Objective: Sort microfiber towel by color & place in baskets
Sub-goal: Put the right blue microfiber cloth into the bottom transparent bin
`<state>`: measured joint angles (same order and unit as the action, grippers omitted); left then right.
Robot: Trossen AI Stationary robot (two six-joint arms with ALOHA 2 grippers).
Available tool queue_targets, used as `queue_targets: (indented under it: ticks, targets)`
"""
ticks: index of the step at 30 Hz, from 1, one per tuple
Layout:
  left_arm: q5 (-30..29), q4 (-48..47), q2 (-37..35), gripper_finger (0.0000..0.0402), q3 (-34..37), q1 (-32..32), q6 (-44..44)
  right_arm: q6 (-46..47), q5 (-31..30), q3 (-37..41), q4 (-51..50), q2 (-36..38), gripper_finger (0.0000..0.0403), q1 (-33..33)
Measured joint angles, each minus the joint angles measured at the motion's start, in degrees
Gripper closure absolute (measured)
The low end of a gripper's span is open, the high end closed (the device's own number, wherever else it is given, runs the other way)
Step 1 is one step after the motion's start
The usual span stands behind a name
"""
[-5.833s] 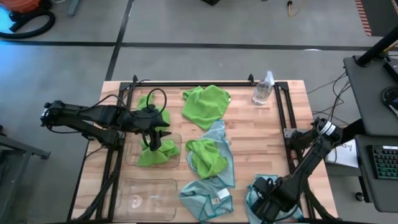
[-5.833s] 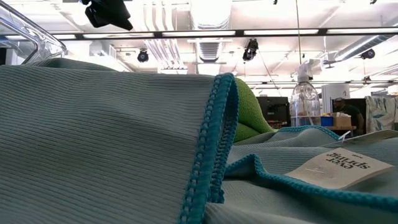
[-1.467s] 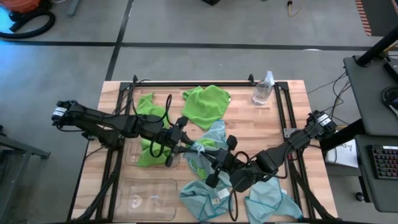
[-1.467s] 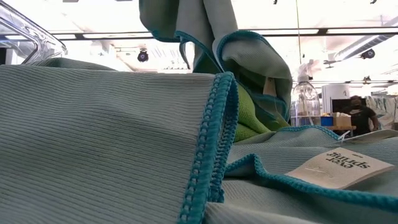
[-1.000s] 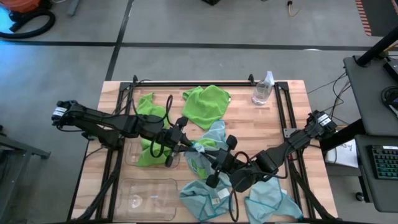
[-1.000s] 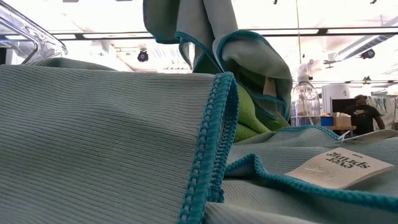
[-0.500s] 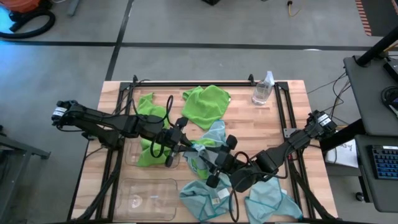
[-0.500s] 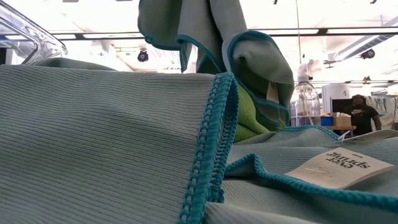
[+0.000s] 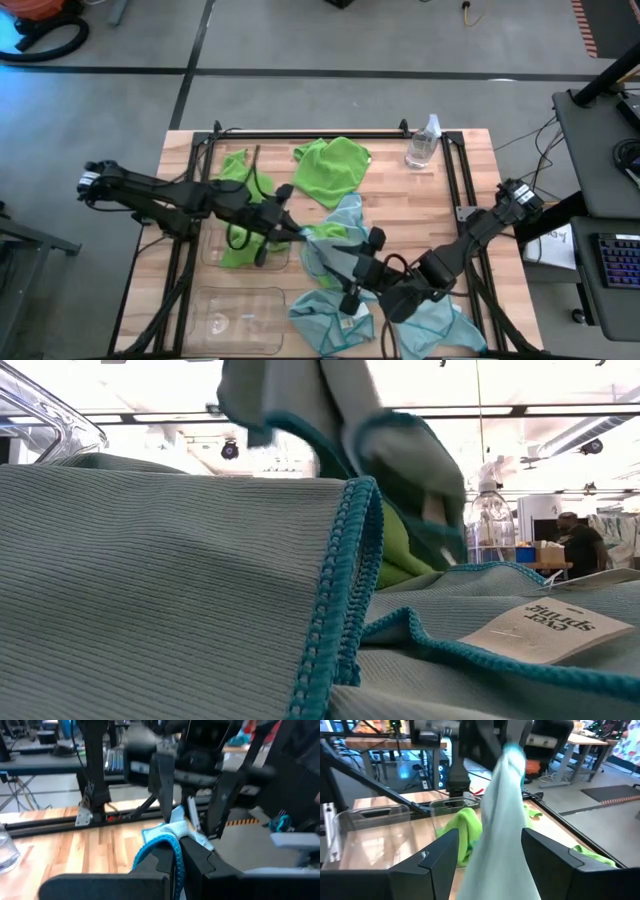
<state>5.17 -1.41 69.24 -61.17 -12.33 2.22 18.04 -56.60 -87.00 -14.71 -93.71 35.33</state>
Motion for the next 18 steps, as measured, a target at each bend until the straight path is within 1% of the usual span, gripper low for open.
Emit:
queue_targets:
  ticks: [5, 9, 12, 18]
  targets:
    - [0.1, -0.8, -4.0, 0.0402, 0.0, -2.2, 2.2, 0.1, 0.0, 0.0, 0.0, 0.0, 0.0190, 1.4]
    - [0.3, -0.5, -7.3, 0.0402, 0.0, -5.3, 4.6, 1.9, 0.0, 0.0, -0.2, 0.0, 0.0190, 2.1]
    - [0.3, 0.7, -9.8, 0.0402, 0.0, -8.6, 6.4, 1.9, 0.0, 0.0, -0.6, 0.0, 0.0190, 2.3]
    - [0.3, 1.5, -14.4, 0.0402, 0.0, -16.2, 6.2, 3.3, -0.1, 0.0, -1.8, 0.0, 0.0190, 2.3]
